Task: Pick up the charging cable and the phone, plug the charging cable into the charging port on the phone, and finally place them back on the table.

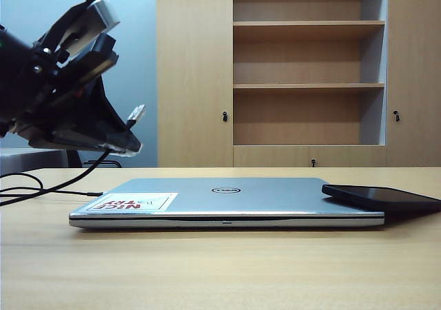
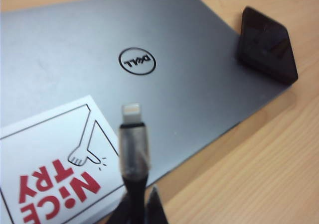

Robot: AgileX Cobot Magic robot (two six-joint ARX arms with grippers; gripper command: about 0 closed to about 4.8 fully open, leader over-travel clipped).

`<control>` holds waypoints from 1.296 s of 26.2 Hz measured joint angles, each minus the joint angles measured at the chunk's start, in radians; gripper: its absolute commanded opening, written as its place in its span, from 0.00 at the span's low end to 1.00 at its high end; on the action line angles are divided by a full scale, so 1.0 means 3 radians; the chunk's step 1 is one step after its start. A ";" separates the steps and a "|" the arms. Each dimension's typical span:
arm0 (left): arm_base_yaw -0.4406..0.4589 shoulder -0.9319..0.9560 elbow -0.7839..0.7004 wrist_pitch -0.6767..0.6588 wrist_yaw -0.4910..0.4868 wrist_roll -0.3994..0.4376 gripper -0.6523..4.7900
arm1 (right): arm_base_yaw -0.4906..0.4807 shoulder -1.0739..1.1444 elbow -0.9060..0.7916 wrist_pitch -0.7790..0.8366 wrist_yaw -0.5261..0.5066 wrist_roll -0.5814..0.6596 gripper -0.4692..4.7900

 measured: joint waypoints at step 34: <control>-0.0058 0.0039 -0.0062 -0.0098 -0.0008 0.0004 0.11 | -0.1687 0.0762 -0.1059 0.0618 -0.1494 0.1528 0.60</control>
